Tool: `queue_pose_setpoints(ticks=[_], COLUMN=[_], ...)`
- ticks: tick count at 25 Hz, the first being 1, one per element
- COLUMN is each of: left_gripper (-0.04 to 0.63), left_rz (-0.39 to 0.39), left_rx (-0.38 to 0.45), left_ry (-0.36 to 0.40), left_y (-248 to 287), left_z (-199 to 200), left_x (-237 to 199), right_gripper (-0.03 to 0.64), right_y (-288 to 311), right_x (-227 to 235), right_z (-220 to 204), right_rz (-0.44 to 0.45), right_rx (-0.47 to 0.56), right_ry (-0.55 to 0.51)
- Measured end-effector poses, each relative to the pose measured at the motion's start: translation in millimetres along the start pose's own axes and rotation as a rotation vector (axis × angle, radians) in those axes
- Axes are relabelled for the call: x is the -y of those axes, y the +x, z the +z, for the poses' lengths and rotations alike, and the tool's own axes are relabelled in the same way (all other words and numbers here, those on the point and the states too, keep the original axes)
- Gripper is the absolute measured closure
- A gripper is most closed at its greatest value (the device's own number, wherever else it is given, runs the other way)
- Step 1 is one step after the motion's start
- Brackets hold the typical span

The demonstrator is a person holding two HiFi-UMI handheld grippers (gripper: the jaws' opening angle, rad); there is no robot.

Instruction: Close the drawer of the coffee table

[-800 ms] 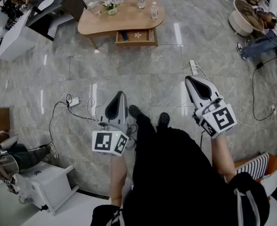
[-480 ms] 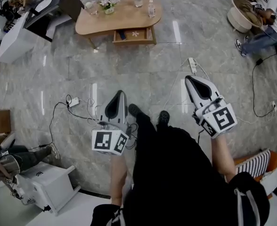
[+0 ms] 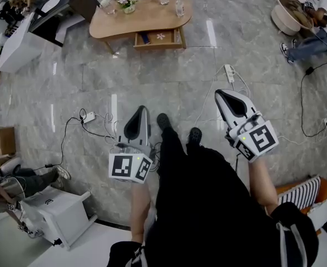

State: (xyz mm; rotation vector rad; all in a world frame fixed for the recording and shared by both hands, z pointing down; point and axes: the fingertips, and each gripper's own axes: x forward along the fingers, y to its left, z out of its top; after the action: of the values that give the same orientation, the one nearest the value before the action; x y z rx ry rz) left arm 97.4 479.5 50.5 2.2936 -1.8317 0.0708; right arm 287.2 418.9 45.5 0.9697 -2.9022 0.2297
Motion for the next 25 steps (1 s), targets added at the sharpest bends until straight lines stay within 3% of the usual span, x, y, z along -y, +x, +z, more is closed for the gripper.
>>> queue_pose_setpoints(ticks=[12, 25], left_gripper=[0.581, 0.581], left_rz=[-0.041, -0.124], left_rx=[-0.039, 0.0], left_ry=[-0.02, 0.008], left_y=[47, 122], left_z=[-9, 38], left_x=[-43, -146], right_gripper=[0.604, 0.604], right_y=[54, 168], right_x=[19, 41], right_z=[-10, 45], right_rz=[-0.031, -0.143], right_rx=[-0.058, -0.009], right_ry=[0.006, -0.038])
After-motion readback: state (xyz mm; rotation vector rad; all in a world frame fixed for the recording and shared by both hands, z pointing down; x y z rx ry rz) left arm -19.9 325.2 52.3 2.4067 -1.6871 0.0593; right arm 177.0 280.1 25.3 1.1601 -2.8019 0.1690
